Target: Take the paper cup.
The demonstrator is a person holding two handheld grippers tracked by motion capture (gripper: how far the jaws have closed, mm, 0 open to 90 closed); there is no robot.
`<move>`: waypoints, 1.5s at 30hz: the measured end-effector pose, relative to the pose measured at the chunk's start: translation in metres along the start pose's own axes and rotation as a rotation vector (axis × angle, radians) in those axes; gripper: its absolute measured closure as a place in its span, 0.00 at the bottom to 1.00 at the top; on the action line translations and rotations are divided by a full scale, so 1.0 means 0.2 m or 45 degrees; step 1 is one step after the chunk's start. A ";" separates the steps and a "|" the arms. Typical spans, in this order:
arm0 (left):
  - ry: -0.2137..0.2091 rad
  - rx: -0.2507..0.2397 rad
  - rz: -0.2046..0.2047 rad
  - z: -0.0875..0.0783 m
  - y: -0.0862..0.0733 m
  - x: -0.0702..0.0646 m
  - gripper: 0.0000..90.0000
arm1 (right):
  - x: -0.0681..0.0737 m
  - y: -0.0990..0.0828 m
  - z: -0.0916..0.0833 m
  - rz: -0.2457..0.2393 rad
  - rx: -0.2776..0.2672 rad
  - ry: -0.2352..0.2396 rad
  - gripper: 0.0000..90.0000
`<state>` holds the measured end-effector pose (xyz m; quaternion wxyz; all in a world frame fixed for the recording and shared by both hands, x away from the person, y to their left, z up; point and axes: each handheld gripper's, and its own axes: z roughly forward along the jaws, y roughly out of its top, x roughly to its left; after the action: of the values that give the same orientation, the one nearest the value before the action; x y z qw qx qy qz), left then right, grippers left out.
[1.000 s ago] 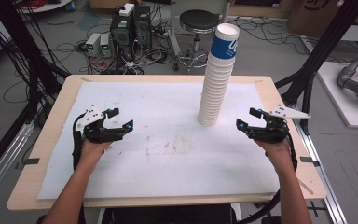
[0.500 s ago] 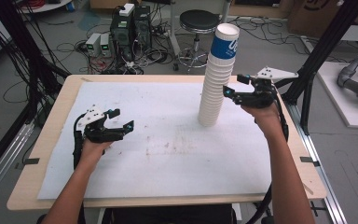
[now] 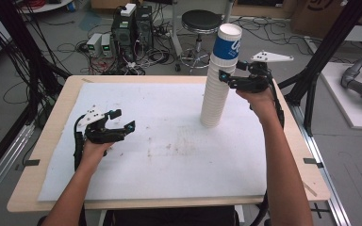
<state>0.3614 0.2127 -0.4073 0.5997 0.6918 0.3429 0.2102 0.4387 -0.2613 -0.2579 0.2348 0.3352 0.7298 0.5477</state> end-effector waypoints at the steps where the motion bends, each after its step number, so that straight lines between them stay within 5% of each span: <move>1: 0.002 0.001 0.003 0.00 0.00 0.00 0.20 | -0.01 0.01 0.02 0.020 0.000 0.017 0.17; 10: 0.022 0.004 0.036 0.00 0.04 0.00 0.20 | 0.00 0.03 0.03 0.007 0.007 0.010 0.18; 18: -0.063 -0.058 0.084 0.05 0.33 0.00 0.20 | 0.01 0.03 0.03 -0.002 0.009 0.007 0.18; 20: -0.106 -0.080 0.116 0.10 0.50 -0.01 0.20 | 0.01 0.03 0.03 -0.004 0.008 0.008 0.18; 28: -0.221 -0.119 0.166 0.26 0.82 -0.06 0.20 | 0.00 0.03 0.02 -0.009 0.012 0.018 0.18; 38: -0.354 -0.106 0.228 0.53 1.07 -0.18 0.20 | -0.01 0.03 0.02 -0.012 0.015 0.036 0.19; 45: -0.446 -0.059 0.260 0.78 1.18 -0.37 0.20 | -0.01 0.04 0.03 -0.026 0.023 0.046 0.19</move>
<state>0.4743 0.0415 -0.1980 0.6416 0.7348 0.1565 0.1543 0.4455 -0.2573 -0.2528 0.2242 0.3200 0.7421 0.5446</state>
